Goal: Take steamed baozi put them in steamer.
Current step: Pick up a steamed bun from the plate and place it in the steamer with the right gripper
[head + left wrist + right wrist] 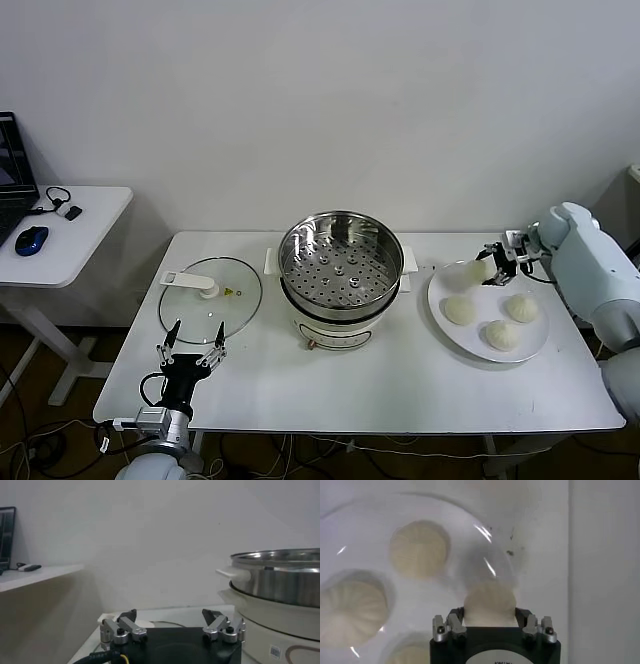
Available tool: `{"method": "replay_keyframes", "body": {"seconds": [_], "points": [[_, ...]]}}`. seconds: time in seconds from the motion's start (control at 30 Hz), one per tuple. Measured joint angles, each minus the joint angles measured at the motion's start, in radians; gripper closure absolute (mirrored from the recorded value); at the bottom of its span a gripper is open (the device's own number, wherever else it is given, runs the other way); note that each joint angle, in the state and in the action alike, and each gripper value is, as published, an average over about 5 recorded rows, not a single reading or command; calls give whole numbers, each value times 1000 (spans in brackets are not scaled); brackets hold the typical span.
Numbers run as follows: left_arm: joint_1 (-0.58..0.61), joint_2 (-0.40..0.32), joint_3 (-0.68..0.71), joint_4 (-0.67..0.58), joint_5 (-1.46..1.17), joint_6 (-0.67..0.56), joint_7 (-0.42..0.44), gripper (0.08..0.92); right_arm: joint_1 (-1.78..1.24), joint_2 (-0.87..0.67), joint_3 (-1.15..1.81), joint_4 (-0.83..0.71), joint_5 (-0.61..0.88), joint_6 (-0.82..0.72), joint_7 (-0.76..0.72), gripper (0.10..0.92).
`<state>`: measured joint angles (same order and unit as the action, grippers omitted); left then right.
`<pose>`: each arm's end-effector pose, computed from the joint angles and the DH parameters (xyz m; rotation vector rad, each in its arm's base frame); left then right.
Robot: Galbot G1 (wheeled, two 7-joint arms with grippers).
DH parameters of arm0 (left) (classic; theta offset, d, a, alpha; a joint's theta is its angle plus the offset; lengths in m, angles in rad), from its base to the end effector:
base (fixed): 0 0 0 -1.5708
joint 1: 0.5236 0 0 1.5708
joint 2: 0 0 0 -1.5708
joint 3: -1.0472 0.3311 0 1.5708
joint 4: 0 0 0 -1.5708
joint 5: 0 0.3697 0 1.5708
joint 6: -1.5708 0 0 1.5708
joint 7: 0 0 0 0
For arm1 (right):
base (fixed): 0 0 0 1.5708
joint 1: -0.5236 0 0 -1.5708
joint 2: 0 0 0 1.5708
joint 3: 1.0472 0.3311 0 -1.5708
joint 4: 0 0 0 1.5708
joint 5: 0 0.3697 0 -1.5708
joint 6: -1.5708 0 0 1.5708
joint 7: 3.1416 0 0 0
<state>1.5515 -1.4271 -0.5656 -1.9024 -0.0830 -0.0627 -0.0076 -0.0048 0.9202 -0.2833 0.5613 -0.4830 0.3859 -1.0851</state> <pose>0.2060 0.0447 -0.3495 -0.0113 -3.0330 -0.0996 0.5856 -0.2770 -0.1842 1.2306 -1.5432 1.5113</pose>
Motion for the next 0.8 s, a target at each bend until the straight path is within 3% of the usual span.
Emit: {"method": "replay_keyframes", "body": {"seconds": [0.43,0.8], "points": [[7,-5,-3,-14,9,1,-3,177,169,-128,-297,366,229,-12,-33,352],[17,-11,-7,-32,15,1,-5,177,428,-100,-594,563,355,19,-39,351]]}}
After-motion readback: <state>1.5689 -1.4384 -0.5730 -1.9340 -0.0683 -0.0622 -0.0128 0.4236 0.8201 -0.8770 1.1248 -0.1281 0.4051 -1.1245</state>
